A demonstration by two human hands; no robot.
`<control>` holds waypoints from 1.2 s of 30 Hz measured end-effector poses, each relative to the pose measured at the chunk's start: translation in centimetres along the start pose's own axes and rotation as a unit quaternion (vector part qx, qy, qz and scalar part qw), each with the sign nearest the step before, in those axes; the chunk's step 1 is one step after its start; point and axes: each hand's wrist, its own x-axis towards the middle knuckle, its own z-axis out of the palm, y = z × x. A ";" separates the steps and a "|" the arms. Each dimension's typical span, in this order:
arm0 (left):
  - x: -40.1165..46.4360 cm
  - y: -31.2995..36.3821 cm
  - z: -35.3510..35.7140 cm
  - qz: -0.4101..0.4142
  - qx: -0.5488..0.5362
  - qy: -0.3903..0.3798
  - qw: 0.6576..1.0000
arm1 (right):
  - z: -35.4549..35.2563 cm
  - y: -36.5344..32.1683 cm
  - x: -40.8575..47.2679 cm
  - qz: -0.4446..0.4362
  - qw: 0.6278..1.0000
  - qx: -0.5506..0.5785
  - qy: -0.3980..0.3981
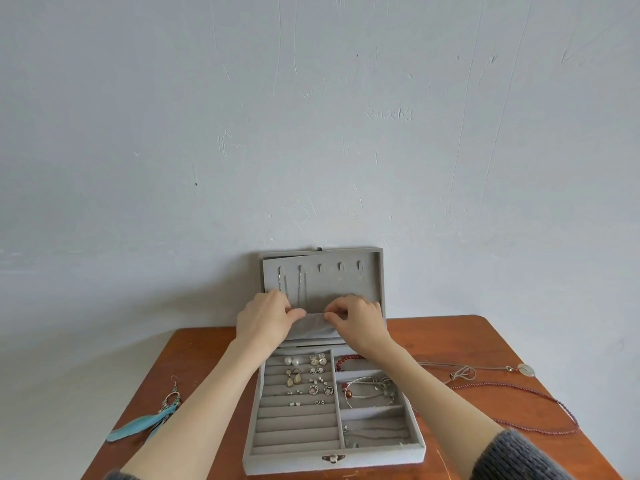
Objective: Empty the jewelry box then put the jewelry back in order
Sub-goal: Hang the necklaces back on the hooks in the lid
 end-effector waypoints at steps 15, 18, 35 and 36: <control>0.0 -1.2 0.9 0.161 0.115 0.101 0.975 | 0.4 -0.2 0.5 -0.034 0.998 -0.040 0.044; -0.3 -1.0 1.0 0.183 0.072 0.114 0.974 | -0.1 0.1 0.2 -0.043 0.997 -0.014 0.055; -4.6 10.4 6.5 0.316 0.030 -0.017 0.948 | -10.5 10.4 -7.8 -0.035 0.993 -0.088 0.069; -4.6 11.2 7.0 0.320 0.033 -0.026 0.946 | -11.0 11.4 -8.1 -0.020 0.994 -0.088 0.064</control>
